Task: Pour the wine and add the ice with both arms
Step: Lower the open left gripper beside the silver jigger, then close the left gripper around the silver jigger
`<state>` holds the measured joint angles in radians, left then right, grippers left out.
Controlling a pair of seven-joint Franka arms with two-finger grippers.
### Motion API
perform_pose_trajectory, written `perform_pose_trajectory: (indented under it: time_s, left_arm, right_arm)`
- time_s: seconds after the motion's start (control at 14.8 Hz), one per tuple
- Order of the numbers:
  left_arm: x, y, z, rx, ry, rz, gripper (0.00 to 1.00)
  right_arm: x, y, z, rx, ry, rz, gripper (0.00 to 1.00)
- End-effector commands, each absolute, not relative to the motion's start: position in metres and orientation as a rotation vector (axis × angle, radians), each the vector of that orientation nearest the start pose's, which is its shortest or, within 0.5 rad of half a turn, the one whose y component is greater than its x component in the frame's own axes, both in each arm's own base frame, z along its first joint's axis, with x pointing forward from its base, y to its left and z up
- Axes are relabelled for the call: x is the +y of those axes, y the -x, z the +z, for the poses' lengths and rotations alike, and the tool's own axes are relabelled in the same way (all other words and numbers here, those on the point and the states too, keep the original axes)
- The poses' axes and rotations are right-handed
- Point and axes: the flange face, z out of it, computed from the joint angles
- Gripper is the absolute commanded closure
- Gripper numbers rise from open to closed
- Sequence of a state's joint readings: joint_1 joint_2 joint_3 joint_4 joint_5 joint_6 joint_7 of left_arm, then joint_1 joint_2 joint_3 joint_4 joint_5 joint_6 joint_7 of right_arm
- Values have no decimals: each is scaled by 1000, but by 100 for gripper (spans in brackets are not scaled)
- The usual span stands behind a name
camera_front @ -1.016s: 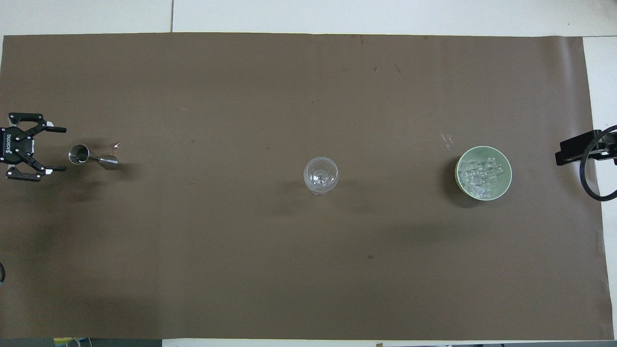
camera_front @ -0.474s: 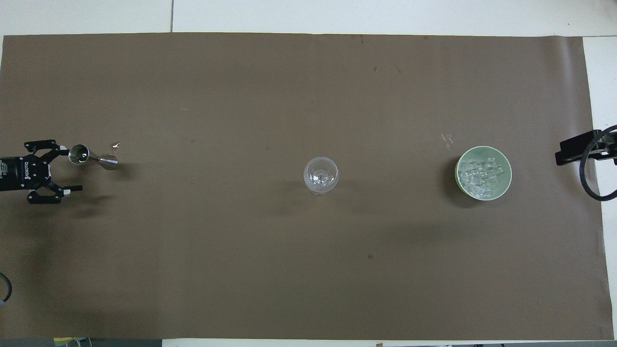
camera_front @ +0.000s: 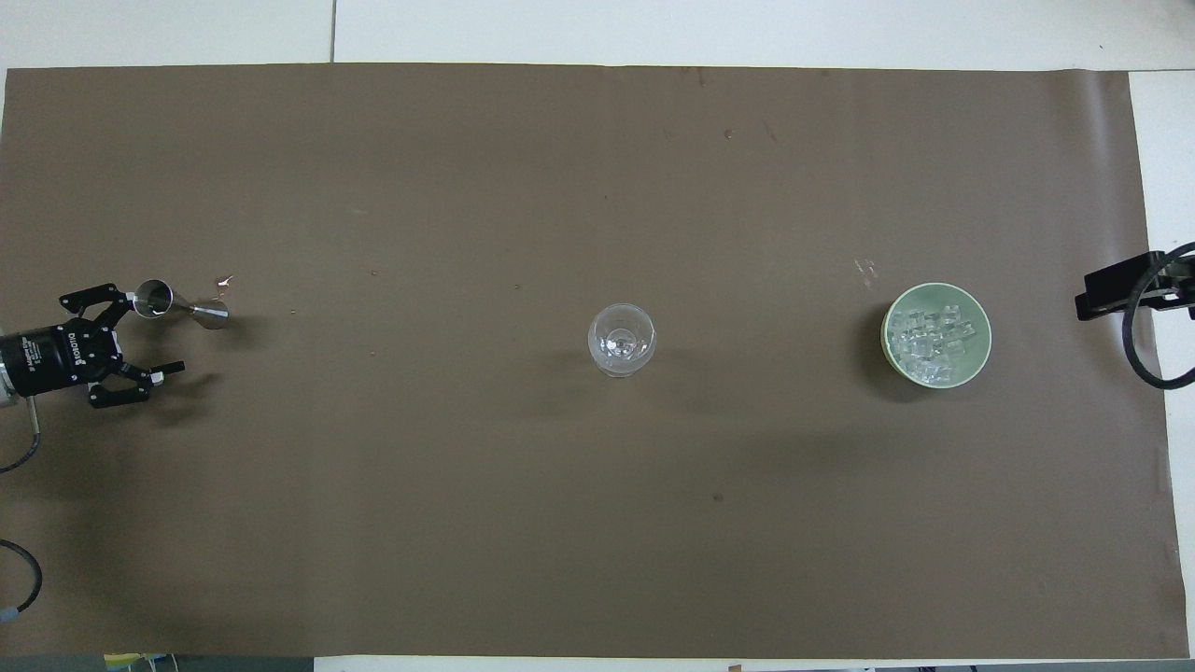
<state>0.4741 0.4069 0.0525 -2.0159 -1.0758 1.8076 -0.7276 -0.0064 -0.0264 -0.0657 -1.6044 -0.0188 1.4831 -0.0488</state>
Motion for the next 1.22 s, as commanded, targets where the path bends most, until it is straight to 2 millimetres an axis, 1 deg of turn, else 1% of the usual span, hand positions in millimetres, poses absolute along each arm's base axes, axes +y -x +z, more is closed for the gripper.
perform_pose_trajectory:
  time_s: [0.0, 0.2, 0.27, 0.41, 1.02, 1.08, 1.15]
  left_arm:
    - [208, -509, 250, 1744, -1276, -720, 0]
    - [198, -515, 251, 1720, -1254, -710, 0]
    - [199, -516, 251, 1725, -1240, -701, 0]
    - [187, -523, 248, 1737, -1260, -684, 0]
    - [189, -527, 249, 1744, -1217, -657, 0]
    - [188, -527, 249, 1744, -1218, -657, 0]
    - [181, -530, 249, 1735, -1233, -662, 0]
  right_arm:
    - [-43, -529, 616, 27, 3140, 143, 0]
    - [-43, -529, 616, 27, 3140, 140, 0]
    - [-43, -529, 616, 27, 3140, 140, 0]
    - [-43, -529, 616, 27, 3140, 140, 0]
    - [-43, -528, 617, 27, 3140, 138, 0]
    - [-43, -529, 616, 27, 3140, 140, 0]
    - [-43, -529, 616, 27, 3140, 140, 0]
